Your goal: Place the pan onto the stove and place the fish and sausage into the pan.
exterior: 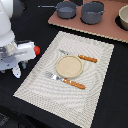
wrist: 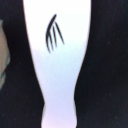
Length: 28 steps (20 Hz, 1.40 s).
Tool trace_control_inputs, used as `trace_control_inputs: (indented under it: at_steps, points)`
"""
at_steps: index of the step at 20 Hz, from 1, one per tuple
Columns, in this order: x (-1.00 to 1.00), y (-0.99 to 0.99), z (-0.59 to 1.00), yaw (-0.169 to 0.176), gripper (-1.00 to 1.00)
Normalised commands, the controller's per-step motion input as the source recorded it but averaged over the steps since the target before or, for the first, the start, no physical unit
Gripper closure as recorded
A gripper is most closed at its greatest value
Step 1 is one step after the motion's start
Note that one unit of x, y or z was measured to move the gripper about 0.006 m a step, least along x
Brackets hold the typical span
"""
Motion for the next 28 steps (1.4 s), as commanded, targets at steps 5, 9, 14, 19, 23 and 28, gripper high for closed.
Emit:
trace_control_inputs:
  at_steps: [5, 9, 14, 19, 23, 28]
  points:
    - [0.0, -0.05, -0.16, 0.004, 1.0]
    - [0.0, -0.07, -0.18, 0.007, 1.0]
    - [0.0, -0.07, -0.16, 0.008, 1.0]
    - [0.01, 0.01, 0.67, -0.001, 1.0]
    - [0.24, 0.37, 1.0, 0.016, 1.0]
    - [0.6, 0.66, 1.0, 0.044, 1.0]
